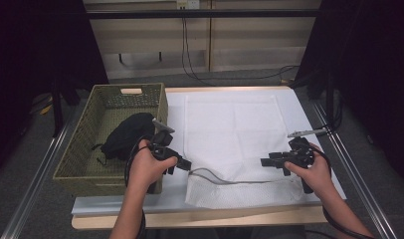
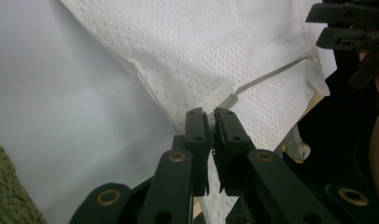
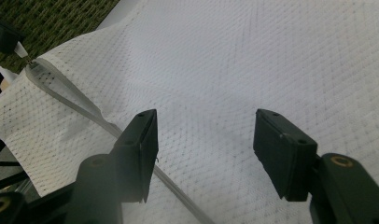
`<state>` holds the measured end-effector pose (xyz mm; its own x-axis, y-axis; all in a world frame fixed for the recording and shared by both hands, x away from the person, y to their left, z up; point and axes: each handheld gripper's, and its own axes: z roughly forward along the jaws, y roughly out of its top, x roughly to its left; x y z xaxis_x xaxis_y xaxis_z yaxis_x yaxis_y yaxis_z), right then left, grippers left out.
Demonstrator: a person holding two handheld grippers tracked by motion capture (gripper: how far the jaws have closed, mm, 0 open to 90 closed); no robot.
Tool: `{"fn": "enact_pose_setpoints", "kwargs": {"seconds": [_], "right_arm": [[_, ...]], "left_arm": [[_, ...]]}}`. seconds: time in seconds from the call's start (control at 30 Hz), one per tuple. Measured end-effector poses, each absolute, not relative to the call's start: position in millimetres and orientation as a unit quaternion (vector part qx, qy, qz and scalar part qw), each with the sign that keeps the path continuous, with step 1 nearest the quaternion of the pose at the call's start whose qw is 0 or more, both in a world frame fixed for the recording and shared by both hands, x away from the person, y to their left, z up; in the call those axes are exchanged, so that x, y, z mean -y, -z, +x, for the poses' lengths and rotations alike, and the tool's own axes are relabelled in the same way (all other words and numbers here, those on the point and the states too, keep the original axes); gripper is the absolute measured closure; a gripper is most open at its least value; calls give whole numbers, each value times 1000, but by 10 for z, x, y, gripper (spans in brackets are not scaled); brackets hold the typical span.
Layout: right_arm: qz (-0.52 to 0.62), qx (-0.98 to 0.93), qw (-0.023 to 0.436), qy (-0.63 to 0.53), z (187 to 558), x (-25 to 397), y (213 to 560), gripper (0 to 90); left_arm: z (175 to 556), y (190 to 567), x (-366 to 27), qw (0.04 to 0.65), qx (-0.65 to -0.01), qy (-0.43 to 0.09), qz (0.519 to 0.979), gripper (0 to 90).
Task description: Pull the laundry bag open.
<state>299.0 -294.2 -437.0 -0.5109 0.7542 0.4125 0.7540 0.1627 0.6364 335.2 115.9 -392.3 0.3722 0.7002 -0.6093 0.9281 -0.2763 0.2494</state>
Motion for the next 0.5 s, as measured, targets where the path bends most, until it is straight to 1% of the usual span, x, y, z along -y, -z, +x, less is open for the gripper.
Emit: {"fn": "enact_pose_setpoints", "kwargs": {"seconds": [0.17, 0.23, 0.33, 0.43, 0.5], "right_arm": [[495, -762, 0, -418, 2987, 2937, 4381, 402], [496, -762, -2, -416, 2986, 2936, 4383, 403], [494, -763, -2, -417, 2984, 2930, 4384, 401], [492, -765, 0, -416, 2983, 2918, 4389, 394], [488, -768, 1, -414, 2977, 2890, 4396, 383]], "left_arm": [[3345, 3950, -1097, 294, -522, 204, 774, 800], [3340, 3954, -1082, 294, -520, 201, 776, 800], [3324, 3949, -1038, 298, -517, 211, 774, 781], [3320, 3960, -1025, 299, -513, 200, 780, 727], [3327, 3980, -999, 310, -507, 194, 780, 689]]}}
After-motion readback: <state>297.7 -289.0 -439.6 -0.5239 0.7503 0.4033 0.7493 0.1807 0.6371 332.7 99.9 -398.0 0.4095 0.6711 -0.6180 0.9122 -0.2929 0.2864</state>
